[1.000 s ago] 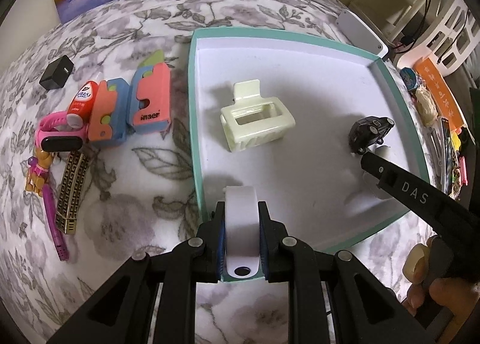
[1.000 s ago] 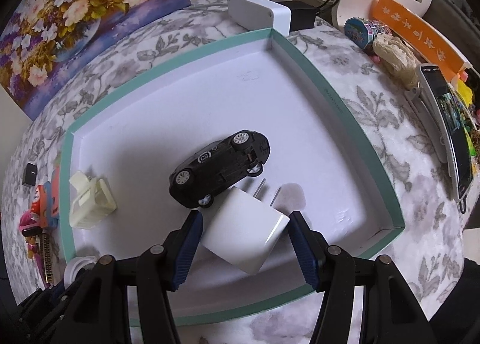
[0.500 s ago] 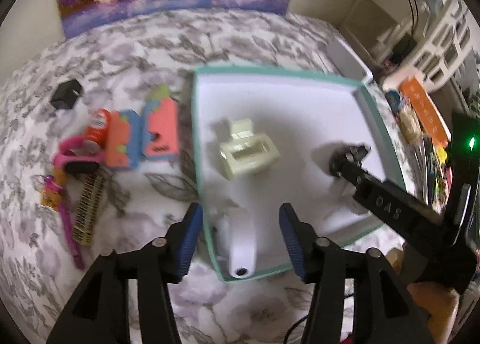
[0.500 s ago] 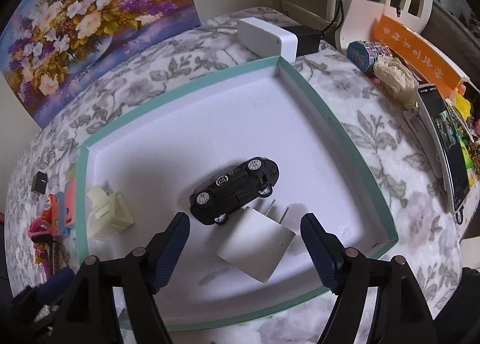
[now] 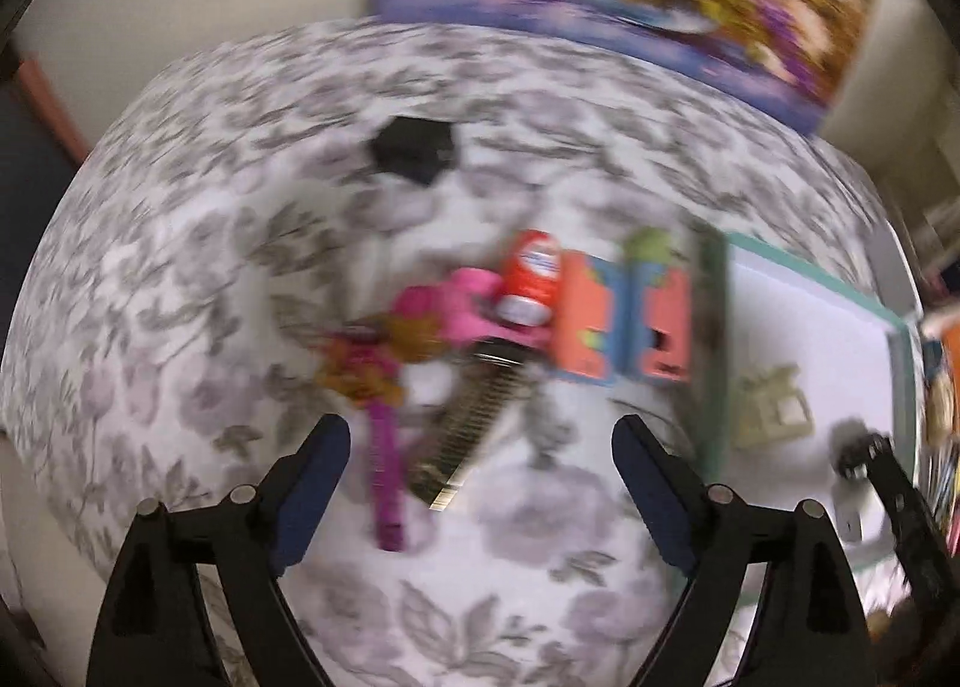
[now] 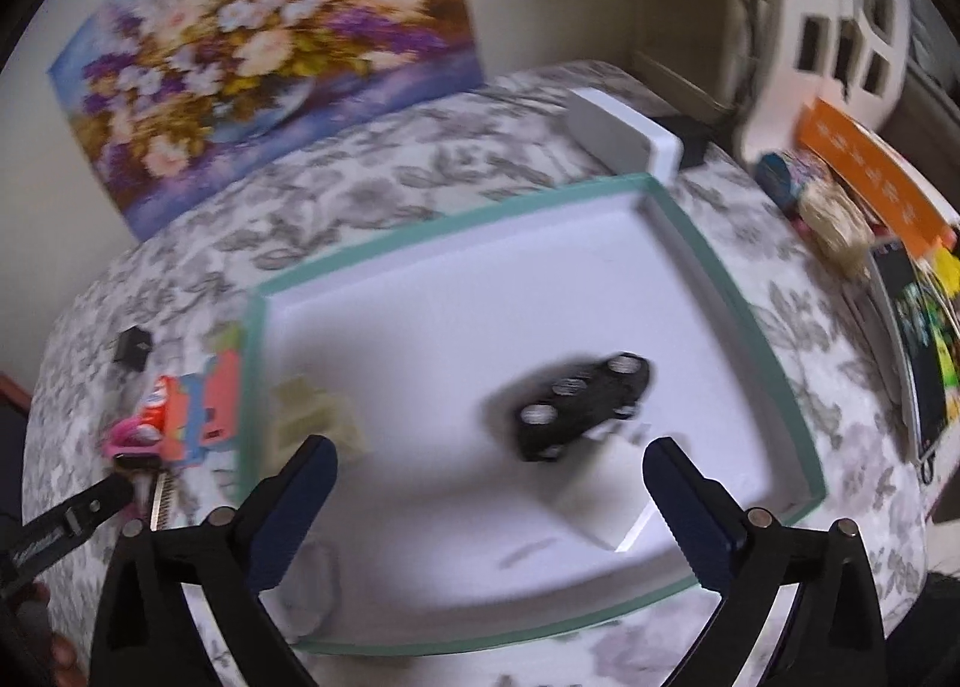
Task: Organize rigid objects
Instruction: 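Open the right tool to drop the plug while the left tool releases the earbud case, then move both tools back toward the remaining items beside the tray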
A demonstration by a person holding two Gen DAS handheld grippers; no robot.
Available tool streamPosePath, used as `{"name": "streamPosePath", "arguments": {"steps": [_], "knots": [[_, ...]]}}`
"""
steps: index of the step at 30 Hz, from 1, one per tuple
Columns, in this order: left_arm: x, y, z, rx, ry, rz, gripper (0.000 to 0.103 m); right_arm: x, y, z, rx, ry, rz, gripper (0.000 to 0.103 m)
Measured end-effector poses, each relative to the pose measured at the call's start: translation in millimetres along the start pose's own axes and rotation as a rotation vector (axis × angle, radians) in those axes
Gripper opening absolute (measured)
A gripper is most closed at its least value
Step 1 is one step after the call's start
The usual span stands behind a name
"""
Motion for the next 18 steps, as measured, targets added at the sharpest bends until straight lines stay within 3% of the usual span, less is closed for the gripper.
{"name": "streamPosePath", "arguments": {"steps": [8,13,18], "knots": [[16.7,-12.1,52.6,0.017,-0.142,-0.053,0.094,-6.2,-3.3,55.9,0.055,-0.117,0.001,0.103],[25.0,-19.9,73.2,0.035,-0.159,-0.088,0.094,-13.1,-6.3,88.9,0.110,-0.140,0.008,0.103],[24.6,-15.8,83.1,0.020,-0.169,-0.068,0.094,-19.3,-8.5,124.1,0.157,-0.196,0.002,0.103]]}}
Point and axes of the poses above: each gripper's, at about its wrist camera, not at the fingertips, and y roughly the way its jaws point, z to its left, x to its top, the point moved 8 cm from there along y, roughly the way its jaws point, and after that the axes turned 5 degrees about -y, right-handed, at the moved point
